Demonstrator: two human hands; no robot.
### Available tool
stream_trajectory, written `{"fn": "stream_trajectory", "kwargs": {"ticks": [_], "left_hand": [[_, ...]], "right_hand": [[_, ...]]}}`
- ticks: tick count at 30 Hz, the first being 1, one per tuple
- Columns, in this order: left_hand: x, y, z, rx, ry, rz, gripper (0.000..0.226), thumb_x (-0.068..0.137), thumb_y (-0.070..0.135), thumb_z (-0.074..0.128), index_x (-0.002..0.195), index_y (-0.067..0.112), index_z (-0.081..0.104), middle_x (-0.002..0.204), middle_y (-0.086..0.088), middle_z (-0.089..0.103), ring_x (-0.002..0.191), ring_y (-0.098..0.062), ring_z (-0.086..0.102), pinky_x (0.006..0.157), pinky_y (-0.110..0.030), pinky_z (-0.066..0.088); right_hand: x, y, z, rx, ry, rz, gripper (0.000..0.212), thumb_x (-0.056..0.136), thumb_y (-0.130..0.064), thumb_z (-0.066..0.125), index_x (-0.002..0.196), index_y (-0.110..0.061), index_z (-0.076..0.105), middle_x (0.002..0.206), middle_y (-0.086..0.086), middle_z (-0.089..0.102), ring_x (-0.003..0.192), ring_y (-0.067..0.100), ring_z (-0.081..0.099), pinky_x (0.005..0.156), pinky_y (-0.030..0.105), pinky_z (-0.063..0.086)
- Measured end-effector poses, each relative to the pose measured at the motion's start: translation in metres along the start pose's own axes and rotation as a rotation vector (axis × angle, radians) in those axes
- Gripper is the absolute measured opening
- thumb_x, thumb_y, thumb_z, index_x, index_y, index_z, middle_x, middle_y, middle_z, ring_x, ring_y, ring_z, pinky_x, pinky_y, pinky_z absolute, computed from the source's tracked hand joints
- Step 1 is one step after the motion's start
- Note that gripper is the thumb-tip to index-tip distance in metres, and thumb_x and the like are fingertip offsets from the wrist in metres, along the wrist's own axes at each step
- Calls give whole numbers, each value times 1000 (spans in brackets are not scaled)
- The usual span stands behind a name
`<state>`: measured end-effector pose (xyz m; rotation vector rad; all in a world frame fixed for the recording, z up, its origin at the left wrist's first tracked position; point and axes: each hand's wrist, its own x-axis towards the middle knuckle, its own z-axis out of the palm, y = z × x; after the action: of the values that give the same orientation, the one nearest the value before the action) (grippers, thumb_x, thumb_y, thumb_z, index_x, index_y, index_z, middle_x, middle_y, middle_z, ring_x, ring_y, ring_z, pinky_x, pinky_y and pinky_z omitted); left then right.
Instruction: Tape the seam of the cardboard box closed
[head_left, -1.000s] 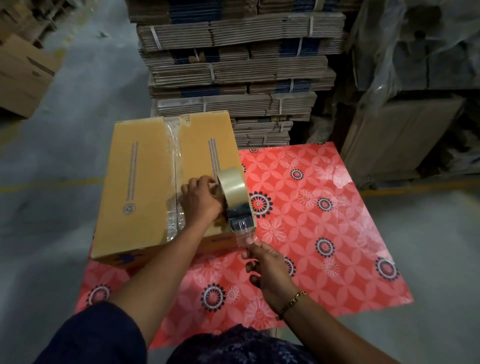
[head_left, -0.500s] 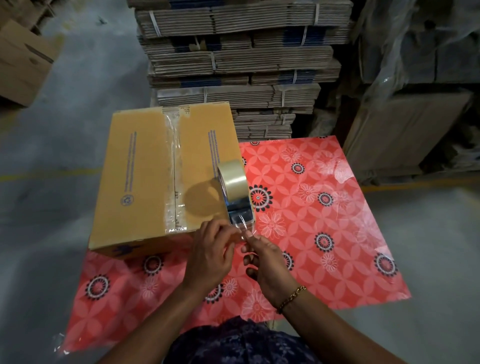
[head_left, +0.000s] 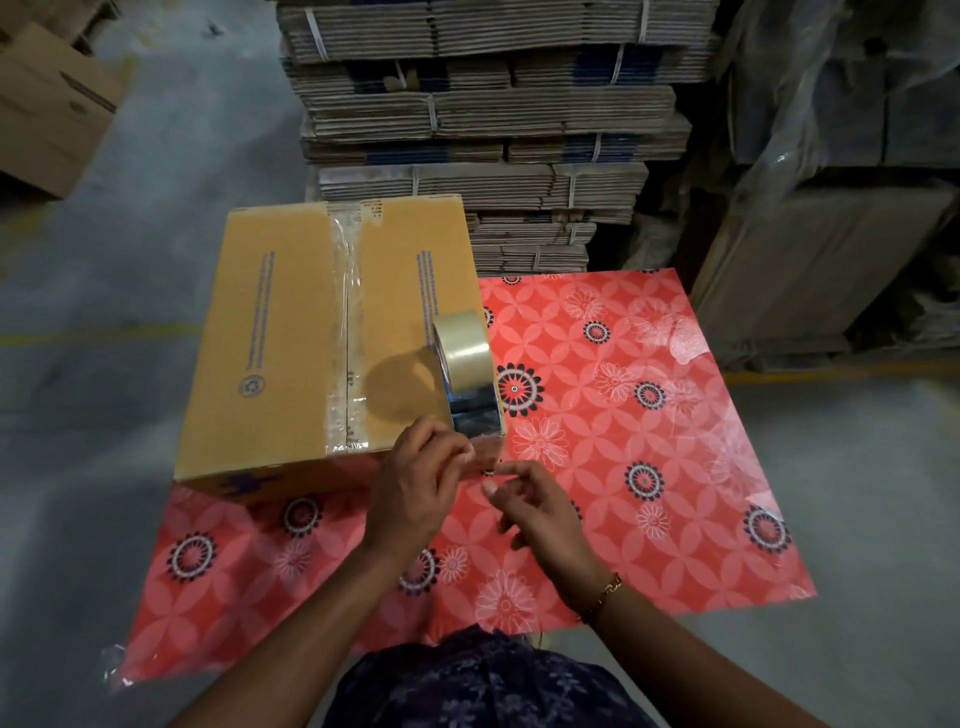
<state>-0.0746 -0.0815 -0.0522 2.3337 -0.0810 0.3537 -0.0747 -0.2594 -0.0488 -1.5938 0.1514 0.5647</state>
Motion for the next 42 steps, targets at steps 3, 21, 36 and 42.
{"fn": "stream_trajectory", "kwargs": {"ticks": [3,21,36,42], "left_hand": [[-1,0,-2,-45,-6,-33,4,93,12,67,95,15,69,100,5,57,89,-12,61,73,-35,53],[-1,-2,1,-110,-13,-147,4,90,18,72,93,19,69,100,8,61,88,-6,63,73,-29,55],[5,-7,7,-360,-59,-312,8,84,24,78,86,21,72,88,5,68,79,-11,65,70,-28,53],[5,-3,8,-572,-94,-585,6,86,21,78,86,22,72,77,-3,76,74,-18,75,61,-35,58]], "right_hand": [[12,6,-22,-327,176,-311,31,88,-20,73,115,-25,57,95,-5,66,67,8,62,60,32,52],[57,-27,-41,-822,-65,-742,11,91,-20,70,101,-21,66,105,-5,58,73,12,63,58,41,52],[63,-36,-49,-573,-190,-493,3,92,-15,70,92,-13,71,95,-2,71,81,6,65,73,24,53],[65,-44,-49,-524,-228,-360,8,92,-15,70,92,-7,70,82,0,70,63,4,61,57,19,47]]}}
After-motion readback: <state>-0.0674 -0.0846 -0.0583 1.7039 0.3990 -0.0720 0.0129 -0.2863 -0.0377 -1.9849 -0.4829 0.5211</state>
